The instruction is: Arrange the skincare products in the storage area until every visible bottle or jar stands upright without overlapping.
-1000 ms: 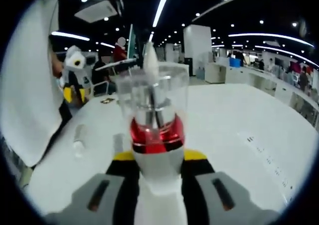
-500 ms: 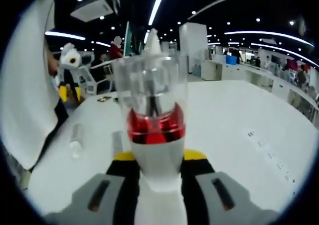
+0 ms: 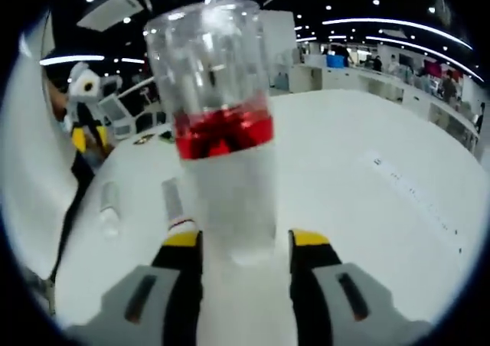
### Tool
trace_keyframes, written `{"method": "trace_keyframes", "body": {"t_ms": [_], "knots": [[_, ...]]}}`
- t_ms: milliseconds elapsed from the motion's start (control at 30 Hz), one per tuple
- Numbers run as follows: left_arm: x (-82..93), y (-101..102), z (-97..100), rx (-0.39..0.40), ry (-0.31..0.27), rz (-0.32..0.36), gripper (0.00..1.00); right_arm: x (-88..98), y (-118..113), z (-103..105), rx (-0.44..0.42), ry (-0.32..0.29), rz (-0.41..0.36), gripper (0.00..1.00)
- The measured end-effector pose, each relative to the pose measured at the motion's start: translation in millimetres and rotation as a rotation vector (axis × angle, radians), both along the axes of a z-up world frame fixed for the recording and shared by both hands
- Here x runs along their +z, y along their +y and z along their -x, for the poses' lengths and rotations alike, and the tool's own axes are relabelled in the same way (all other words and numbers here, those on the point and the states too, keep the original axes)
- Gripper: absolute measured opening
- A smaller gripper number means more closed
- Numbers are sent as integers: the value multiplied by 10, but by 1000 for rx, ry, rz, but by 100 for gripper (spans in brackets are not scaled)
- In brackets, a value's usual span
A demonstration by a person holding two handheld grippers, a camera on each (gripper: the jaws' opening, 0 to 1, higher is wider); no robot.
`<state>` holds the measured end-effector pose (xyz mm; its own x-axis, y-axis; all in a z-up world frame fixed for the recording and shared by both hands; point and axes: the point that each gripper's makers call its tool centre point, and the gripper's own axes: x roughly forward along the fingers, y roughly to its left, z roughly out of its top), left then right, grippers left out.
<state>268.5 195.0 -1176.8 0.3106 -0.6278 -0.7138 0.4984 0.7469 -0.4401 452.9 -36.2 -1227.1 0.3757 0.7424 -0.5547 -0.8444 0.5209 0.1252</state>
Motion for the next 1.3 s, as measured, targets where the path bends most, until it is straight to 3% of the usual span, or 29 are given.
{"method": "trace_keyframes", "body": {"t_ms": [133, 333, 500, 900, 1300], "knots": [[33, -41, 52, -30, -16, 3, 28, 166, -38, -40, -44, -48, -16, 33], [55, 39, 148, -30, -29, -3, 28, 265, 22, -97, -2, -96, 17, 30], [61, 101, 194, -10, -38, -1, 28, 259, 46, -95, 10, -93, 25, 26], [39, 168, 315, 17, -51, 13, 28, 242, 41, -81, 109, -87, 92, 25], [3, 234, 405, 59, -44, 11, 28, 242, 30, -79, 209, -79, 92, 24]]}}
